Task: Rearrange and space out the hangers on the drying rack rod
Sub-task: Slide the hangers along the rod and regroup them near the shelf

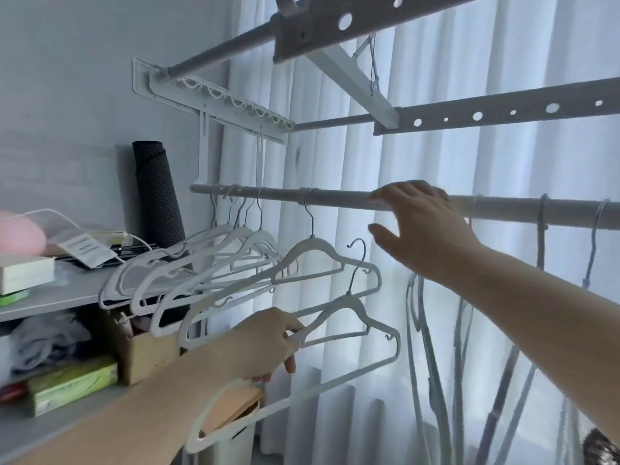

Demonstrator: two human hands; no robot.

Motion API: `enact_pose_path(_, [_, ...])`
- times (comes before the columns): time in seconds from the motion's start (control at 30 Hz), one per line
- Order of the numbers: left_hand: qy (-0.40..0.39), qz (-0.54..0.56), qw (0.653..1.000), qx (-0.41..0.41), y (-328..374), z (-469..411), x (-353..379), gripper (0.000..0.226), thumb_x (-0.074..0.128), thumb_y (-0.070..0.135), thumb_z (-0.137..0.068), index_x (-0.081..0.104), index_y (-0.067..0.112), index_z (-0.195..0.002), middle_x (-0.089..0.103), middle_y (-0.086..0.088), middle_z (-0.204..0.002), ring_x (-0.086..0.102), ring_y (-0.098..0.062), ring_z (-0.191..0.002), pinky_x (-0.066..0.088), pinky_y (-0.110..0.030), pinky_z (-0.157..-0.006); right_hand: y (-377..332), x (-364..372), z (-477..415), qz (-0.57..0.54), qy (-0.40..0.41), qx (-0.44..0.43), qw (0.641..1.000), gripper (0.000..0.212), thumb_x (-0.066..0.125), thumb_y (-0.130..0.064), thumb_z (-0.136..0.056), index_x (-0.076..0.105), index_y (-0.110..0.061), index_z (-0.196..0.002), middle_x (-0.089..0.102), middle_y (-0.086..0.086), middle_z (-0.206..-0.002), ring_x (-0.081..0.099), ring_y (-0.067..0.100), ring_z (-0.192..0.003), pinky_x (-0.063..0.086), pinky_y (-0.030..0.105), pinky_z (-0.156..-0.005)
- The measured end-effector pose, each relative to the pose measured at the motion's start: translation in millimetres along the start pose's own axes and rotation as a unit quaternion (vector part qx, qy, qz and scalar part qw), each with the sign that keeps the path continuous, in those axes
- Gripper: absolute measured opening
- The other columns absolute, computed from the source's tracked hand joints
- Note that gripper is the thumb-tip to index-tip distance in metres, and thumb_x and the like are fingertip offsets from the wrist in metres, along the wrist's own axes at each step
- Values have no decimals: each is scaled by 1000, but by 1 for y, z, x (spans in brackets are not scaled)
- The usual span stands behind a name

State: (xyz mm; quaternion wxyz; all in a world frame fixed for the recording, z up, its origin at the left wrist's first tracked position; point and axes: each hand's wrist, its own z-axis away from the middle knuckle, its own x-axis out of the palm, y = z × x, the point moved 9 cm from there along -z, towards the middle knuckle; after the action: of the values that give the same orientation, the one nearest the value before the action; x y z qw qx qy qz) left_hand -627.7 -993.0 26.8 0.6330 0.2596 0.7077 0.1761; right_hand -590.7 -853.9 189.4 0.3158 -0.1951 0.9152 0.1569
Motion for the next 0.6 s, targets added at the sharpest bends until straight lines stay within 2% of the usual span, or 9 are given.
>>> enact_pose_path(0.07, [-8, 9, 1000, 1, -13, 22, -1, 22, 42, 19, -95, 56, 23, -111, 61, 9, -61, 42, -6, -34, 36, -16, -37, -23, 23, 6, -5, -86, -39, 995, 53, 46, -33, -92, 30, -23, -142, 35, -3, -148, 24, 19, -138, 17, 31, -111])
enact_pose_path(0.13, [-11, 25, 1000, -2, -25, 44, 0, 22, 43, 18, -95, 56, 25, -112, 62, 10, -61, 41, -4, -31, 36, -17, -38, -34, 43, 14, 4, -168, -40, 985, 54, 45, -32, -93, 27, -24, -143, 31, -2, -150, 25, 21, -138, 22, 33, -111])
enact_pose_path(0.2, [-7, 30, 1000, -3, -35, 65, -1, 20, 44, 17, -94, 57, 28, -106, 63, 10, -61, 41, -4, -32, 37, -17, -40, -39, 53, 20, -18, -218, -20, 976, 42, 44, -29, -94, 43, -21, -136, 42, 0, -143, 37, 22, -131, 33, 33, -103])
enact_pose_path(0.23, [-5, 24, 1000, 2, -38, 75, -2, 20, 45, 18, -94, 59, 27, -105, 63, 10, -60, 41, -3, -31, 38, -16, -41, -42, 57, 24, -56, -248, -3, 967, 35, 44, -27, -94, 54, -15, -125, 52, 4, -135, 48, 22, -121, 41, 32, -95])
enact_pose_path(0.3, [-9, 11, 1000, 14, -41, 93, -5, 22, 47, 19, -93, 59, 22, -112, 62, 10, -57, 42, -2, -31, 37, -13, -42, -52, 63, 33, -170, -318, 24, 932, 22, 48, -22, -93, 66, -8, -97, 68, 6, -106, 63, 20, -90, 50, 25, -65])
enact_pose_path(0.33, [-14, 8, 1000, 15, -43, 100, -7, 24, 47, 20, -93, 58, 22, -115, 61, 10, -56, 42, -2, -31, 37, -13, -42, -57, 63, 37, -210, -346, 31, 914, 18, 51, -21, -92, 65, -11, -84, 70, 2, -91, 64, 16, -77, 49, 18, -52])
enact_pose_path(0.4, [-17, 13, 1000, 16, -47, 114, -10, 26, 48, 20, -93, 56, 24, -118, 60, 11, -54, 42, -2, -32, 38, -14, -43, -64, 53, 41, -265, -359, 34, 894, 20, 56, -19, -89, 64, -16, -71, 68, -3, -74, 61, 9, -61, 43, 11, -40])
enact_pose_path(0.5, [-25, 32, 999, 12, -55, 132, -16, 22, 47, 18, -93, 56, 31, -108, 62, 15, -51, 44, -4, -33, 40, -12, -46, -74, 38, 47, -336, -355, 42, 871, 22, 60, -17, -87, 65, -13, -66, 66, -4, -58, 58, 4, -47, 45, 11, -42])
enact_pose_path(0.6, [-38, 30, 999, 4, -65, 154, -25, 22, 47, 19, -93, 58, 38, -91, 63, 15, -53, 46, -3, -35, 43, -13, -52, -93, 32, 58, -402, -370, 55, 836, 25, 57, -18, -88, 63, -10, -65, 62, -3, -48, 58, 6, -43, 52, 15, -48])
